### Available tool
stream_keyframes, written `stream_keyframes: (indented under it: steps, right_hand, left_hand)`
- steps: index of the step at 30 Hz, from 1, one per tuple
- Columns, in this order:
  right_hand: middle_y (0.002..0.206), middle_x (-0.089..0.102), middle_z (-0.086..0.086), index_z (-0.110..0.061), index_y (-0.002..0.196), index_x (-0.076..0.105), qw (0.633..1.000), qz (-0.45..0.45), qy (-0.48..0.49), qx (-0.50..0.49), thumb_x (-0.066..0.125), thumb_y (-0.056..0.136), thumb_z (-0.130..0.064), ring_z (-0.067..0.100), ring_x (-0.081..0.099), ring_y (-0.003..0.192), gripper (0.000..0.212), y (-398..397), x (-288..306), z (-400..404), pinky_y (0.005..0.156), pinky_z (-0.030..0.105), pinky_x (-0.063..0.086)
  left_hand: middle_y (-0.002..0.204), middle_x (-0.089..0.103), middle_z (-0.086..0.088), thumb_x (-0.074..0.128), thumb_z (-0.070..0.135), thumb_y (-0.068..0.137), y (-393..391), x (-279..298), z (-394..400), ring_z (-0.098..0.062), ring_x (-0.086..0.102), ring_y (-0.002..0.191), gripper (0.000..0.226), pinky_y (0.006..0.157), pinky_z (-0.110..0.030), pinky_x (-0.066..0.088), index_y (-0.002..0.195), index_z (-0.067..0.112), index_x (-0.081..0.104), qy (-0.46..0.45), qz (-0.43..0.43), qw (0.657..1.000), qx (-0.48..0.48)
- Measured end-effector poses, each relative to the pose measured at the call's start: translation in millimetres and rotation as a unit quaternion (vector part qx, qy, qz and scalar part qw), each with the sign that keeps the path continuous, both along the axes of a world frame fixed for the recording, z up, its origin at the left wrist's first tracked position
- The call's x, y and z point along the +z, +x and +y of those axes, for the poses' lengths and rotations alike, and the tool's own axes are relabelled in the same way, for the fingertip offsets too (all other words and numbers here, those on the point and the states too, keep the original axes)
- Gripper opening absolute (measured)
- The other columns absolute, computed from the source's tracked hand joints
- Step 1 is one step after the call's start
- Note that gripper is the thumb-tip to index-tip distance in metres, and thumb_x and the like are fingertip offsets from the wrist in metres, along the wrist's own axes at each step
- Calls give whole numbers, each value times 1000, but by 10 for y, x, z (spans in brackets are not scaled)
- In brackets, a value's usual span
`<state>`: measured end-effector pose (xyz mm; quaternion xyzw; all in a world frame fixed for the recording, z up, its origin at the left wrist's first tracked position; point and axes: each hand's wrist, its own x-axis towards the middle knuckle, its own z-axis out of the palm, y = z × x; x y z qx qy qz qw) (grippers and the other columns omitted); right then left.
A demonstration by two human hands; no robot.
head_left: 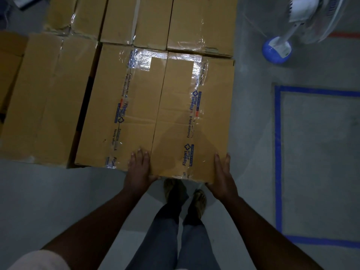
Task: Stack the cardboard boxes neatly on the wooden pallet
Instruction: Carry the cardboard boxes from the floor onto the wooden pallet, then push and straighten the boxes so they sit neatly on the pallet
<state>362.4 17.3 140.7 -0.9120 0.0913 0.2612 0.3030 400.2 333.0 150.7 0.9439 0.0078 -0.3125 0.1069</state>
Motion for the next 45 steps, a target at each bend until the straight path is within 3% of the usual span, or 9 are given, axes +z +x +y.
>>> stream_keyframes:
  steps: [8, 14, 21, 23, 25, 29, 34, 39, 45]
  right_hand:
    - [171, -18, 9, -34, 165, 7, 999, -5, -47, -26, 85, 81, -14, 43, 42, 143, 116, 30, -9, 104, 98, 46, 53]
    - [171, -24, 0, -37, 164, -1, 986, 26, -156, 59, 75, 88, -15, 49, 5, 155, 109, 74, 76, 289, 110, 58, 42]
    - [168, -31, -1, -34, 163, -12, 976, 104, -169, 95, 78, 87, -25, 52, -7, 153, 117, 183, 170, 359, 120, 65, 20]
    - [172, -20, 2, -29, 163, -8, 980, 101, -145, 89, 80, 84, -29, 45, -12, 155, 119, 209, 279, 397, 122, 64, 12]
    - [173, 5, 4, -22, 163, 4, 992, 41, -96, 72, 76, 87, -32, 38, -5, 158, 105, 196, 416, 490, 124, 60, 13]
    - [155, 47, 8, -14, 159, 33, 995, -73, 60, -18, 67, 94, -21, 29, 39, 144, 74, 100, 794, 781, 113, 37, 39]
    - [151, 53, 4, -21, 152, 46, 988, -78, 129, 15, 68, 94, -23, 23, 53, 134, 62, -8, 1240, 1152, 103, 29, 46]
    - [136, 66, 0, -19, 139, 60, 979, -105, 170, 50, 66, 95, -20, 16, 61, 123, 45, -156, 1533, 1588, 100, 40, 56]
    - [126, 70, -1, -18, 130, 67, 975, -107, 180, 75, 64, 96, -13, 9, 65, 106, 34, -268, 1732, 2346, 92, 27, 55]
  left_hand:
    - [166, 9, -26, 78, 43, 84, 18, -14, -47, -54, 13, 149, 103, 117, -64, 25, 162, 13, 17, 27, -2, 1000, -10]
    - [169, -2, -20, 68, 2, 89, -38, -17, -36, -51, 7, 151, 104, 117, -59, 32, 162, 29, 0, 42, -41, 998, -27]
    - [170, -13, -12, 65, 5, 91, 4, -4, -92, -51, 3, 152, 102, 120, -58, 25, 162, 22, -7, 79, -22, 995, -62]
    - [169, -11, -13, 67, 11, 90, 6, 50, -59, -49, 3, 153, 101, 121, -58, 23, 162, 19, -4, 52, -9, 997, -56]
    - [169, 4, -16, 71, 15, 88, -32, 169, -38, -42, 14, 153, 96, 121, -54, 27, 162, 12, 9, -24, -16, 999, -19]
    - [160, 35, -16, 70, 14, 92, -300, 510, -6, -32, 35, 146, 74, 117, -41, 33, 156, 7, 33, -171, -76, 977, 101]
    - [151, 49, -6, 66, 17, 97, -774, 947, 151, -23, 49, 136, 60, 105, -27, 38, 152, 16, 43, -226, -122, 949, 181]
    - [145, 57, -3, 66, 19, 97, -1102, 1232, 485, -19, 54, 131, 51, 105, -26, 40, 146, 17, 52, -252, -158, 928, 225]
    - [137, 62, 0, 67, 21, 96, -1217, 1297, 1195, -15, 58, 125, 48, 99, -24, 44, 142, 20, 55, -279, -180, 906, 263]
